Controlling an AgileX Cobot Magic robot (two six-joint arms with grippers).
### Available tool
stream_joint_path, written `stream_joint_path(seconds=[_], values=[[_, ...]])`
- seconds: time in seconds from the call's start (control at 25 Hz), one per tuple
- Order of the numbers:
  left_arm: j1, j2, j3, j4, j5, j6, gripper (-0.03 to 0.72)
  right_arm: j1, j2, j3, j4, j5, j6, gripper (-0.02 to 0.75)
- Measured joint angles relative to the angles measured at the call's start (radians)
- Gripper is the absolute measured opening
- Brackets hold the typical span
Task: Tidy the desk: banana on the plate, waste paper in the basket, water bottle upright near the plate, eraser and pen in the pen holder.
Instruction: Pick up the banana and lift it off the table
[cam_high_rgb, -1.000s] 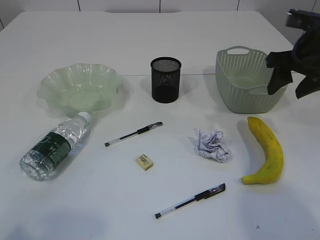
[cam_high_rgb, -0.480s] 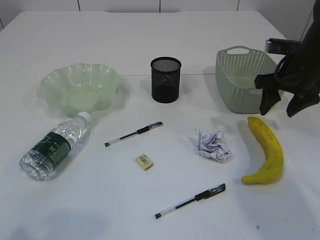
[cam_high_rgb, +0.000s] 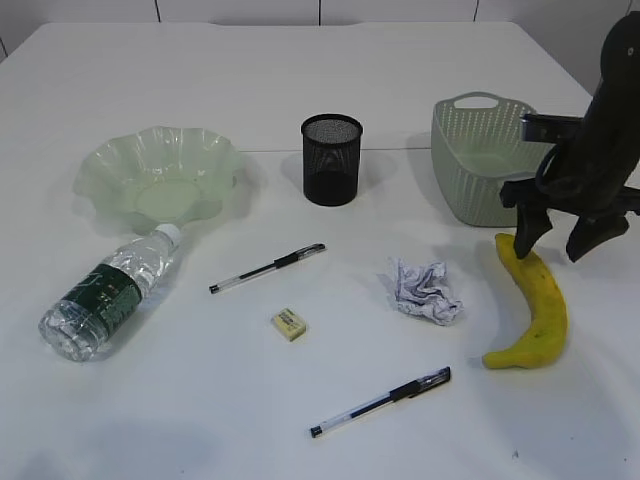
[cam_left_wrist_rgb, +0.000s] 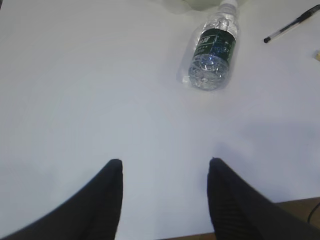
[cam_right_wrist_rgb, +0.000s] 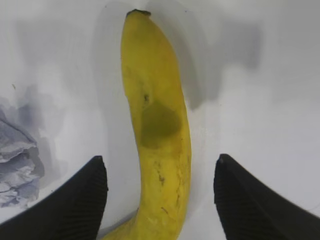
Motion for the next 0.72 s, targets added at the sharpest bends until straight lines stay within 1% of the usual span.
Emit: stream_joint_path(seconds=[0.72], values=[[0.0, 0.0, 0.0, 0.0, 0.0, 0.0, 0.384, 0.0, 0.07, -0.023, 0.0, -0.028, -0.004, 0.497]])
